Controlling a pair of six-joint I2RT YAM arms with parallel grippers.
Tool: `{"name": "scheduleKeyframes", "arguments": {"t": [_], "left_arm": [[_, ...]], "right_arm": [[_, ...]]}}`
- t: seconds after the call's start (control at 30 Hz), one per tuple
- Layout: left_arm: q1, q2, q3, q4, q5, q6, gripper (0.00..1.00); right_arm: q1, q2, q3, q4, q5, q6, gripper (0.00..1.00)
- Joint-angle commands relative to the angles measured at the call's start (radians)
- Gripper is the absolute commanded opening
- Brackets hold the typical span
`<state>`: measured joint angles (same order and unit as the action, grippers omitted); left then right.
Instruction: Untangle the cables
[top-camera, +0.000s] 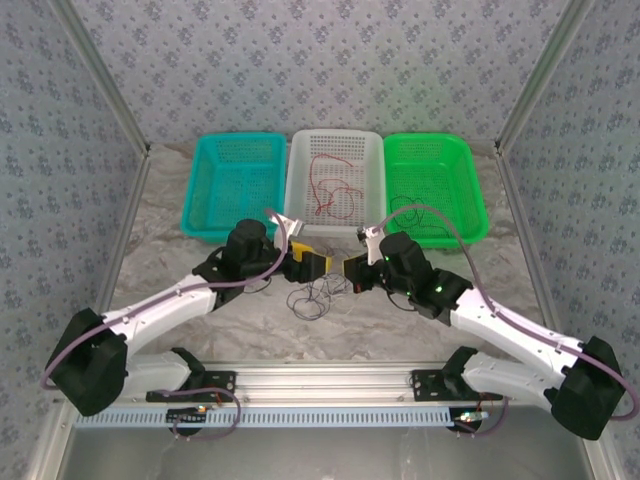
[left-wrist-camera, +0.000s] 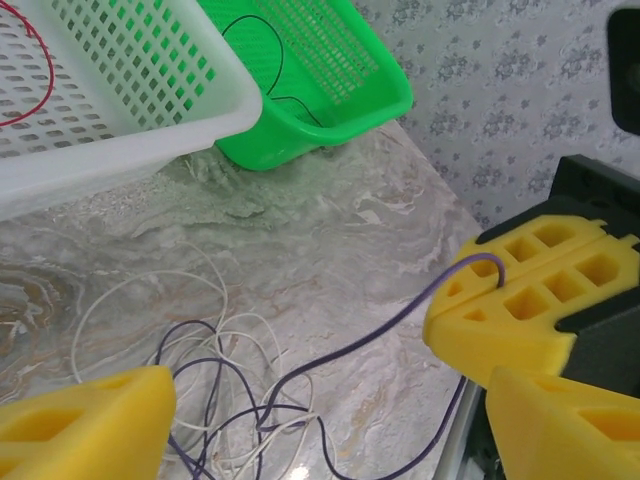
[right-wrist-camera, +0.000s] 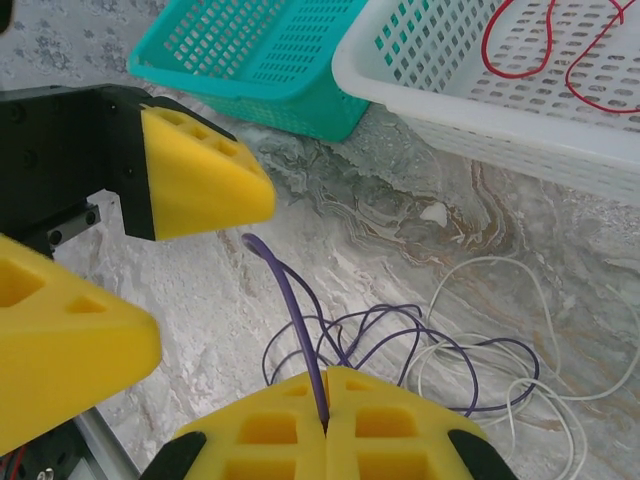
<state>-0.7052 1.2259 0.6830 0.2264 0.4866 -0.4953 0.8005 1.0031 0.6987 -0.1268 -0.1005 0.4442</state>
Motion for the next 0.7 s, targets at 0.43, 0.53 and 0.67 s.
{"name": "scheduleKeyframes", "arguments": {"t": [0.43, 0.53, 0.67], "left_arm": [[-0.052, 0.076, 0.101, -0.014, -0.033, 0.024, 0.21], [-0.051, 0.057, 0.106, -0.028, -0.064, 0.035, 0.16], [-0.052, 0.028, 0.150, -0.065, -0.089, 0.052, 0.11]], "right_arm": [[0.011, -0.027, 0.018, -0.006, 0.028, -0.013, 0.00], [0.011, -0.030, 0.021, -0.025, 0.054, -0.013, 0.00], [0.012, -0.012, 0.064, -0.129, 0.146, -0.008, 0.00]]}}
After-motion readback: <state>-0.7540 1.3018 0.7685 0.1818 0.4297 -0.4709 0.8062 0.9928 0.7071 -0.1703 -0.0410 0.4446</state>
